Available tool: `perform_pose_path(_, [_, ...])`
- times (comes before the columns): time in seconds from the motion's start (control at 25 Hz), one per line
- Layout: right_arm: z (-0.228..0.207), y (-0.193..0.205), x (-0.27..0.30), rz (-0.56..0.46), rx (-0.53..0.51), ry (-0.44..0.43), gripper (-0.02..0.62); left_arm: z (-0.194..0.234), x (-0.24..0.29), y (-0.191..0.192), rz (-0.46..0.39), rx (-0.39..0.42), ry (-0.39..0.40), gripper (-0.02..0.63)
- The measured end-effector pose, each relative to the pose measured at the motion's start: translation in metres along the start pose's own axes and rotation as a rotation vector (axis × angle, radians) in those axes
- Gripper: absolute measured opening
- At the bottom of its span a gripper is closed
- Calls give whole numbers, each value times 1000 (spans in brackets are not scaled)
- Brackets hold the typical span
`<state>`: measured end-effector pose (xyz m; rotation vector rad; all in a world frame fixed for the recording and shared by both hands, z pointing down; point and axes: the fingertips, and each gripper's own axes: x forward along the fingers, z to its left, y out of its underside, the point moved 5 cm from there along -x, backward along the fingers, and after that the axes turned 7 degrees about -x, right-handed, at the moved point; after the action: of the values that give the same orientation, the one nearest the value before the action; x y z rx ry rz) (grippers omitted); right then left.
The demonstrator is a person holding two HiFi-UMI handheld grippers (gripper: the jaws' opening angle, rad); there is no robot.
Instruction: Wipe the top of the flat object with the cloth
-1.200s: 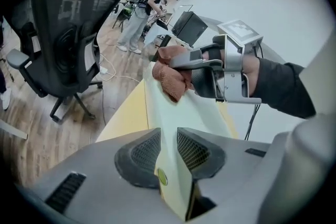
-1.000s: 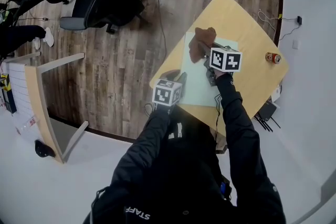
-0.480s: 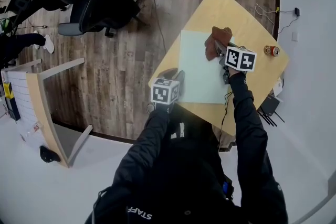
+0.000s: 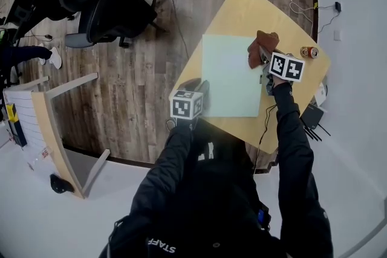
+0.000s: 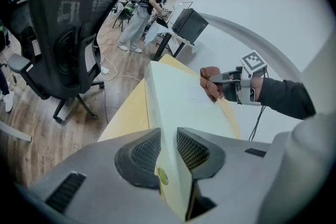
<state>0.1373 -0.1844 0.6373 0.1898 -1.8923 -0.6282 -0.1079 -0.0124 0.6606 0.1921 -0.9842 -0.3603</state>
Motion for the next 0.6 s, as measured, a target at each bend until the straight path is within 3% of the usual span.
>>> perform_pose_path(0.12, [10, -7, -16, -31, 6, -22, 109, 0, 0, 1, 2, 1, 3, 117])
perform_pose_path(0.44, [128, -20, -25, -123, 84, -346, 109, 0, -1, 0, 1, -11, 7, 117])
perform_pose_path(0.6, [172, -10, -4, -85, 109, -426, 109, -1, 1, 0, 5, -4, 12, 117])
